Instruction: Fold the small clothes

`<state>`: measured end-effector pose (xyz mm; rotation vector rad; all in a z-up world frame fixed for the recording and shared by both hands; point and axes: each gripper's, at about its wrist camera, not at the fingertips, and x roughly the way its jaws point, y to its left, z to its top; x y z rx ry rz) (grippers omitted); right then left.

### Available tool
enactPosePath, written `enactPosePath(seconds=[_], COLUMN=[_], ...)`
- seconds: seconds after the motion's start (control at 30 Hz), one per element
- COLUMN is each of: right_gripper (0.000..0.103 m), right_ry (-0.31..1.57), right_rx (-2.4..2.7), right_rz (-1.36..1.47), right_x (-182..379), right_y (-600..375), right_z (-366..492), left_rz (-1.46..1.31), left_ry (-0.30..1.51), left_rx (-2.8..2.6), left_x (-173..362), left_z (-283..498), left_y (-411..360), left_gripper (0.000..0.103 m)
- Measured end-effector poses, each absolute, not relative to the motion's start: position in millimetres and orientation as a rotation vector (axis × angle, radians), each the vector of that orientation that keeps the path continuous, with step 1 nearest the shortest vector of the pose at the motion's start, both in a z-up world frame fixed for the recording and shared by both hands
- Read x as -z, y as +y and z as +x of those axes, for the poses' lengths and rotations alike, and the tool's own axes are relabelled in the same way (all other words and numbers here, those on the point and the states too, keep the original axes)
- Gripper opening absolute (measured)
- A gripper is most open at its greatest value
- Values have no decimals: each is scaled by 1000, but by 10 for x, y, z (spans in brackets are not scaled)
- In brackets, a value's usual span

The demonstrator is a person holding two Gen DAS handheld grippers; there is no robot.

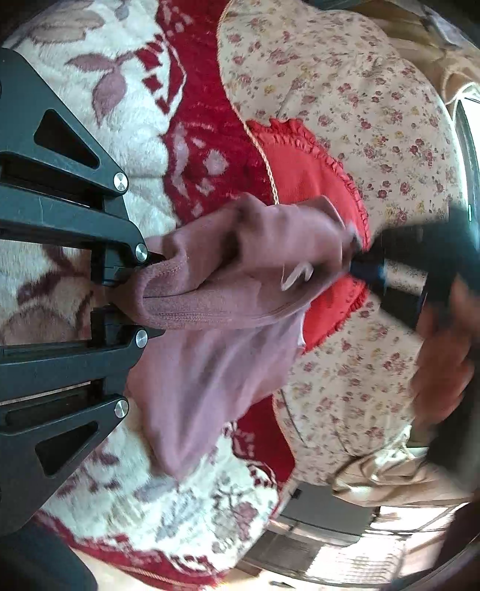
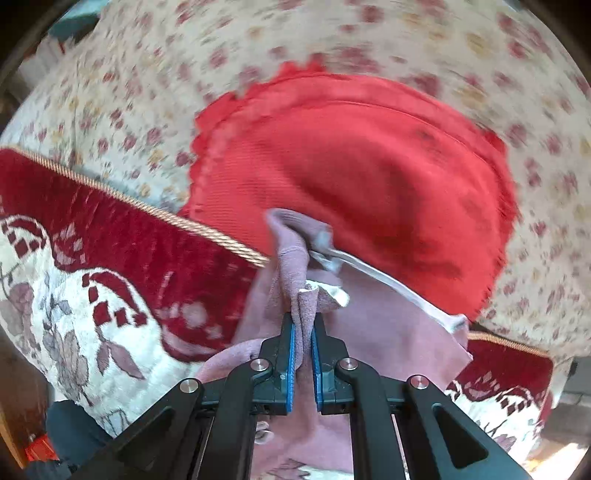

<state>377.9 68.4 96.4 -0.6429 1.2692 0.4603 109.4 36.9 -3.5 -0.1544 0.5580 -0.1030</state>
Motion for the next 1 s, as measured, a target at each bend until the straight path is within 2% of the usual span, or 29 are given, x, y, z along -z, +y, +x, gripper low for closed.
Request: enactPosePath(seconds=[0.17, 0.37, 0.8, 0.87, 0.93, 1.0], right_gripper=[7, 7, 7, 7, 11, 25], right_ry=[1232, 1197, 1177, 1122, 1096, 1092], right_rx=[-481, -512, -512, -524, -496, -459], right_rz=[-529, -438, -381, -385, -374, -281], right_x=[-940, -790, -288, -196, -120, -76], right_y=[22, -666, -1742, -1796, -1860, -2013], right_z=[3905, 4081, 4411, 4409, 4428, 4473], left_rz=[-185, -128, -114, -116, -136, -161], left_ry=[506, 505, 651, 699, 729, 751], left_rx=[181, 287, 406, 401, 414, 437], left_x=[-149, -202, 238, 320, 355, 354], left_z=[1090, 1232, 1733, 1787, 1803, 1780], left_y=[250, -302, -1316, -1353, -1334, -1293], left_gripper=[5, 5, 5, 6, 7, 11])
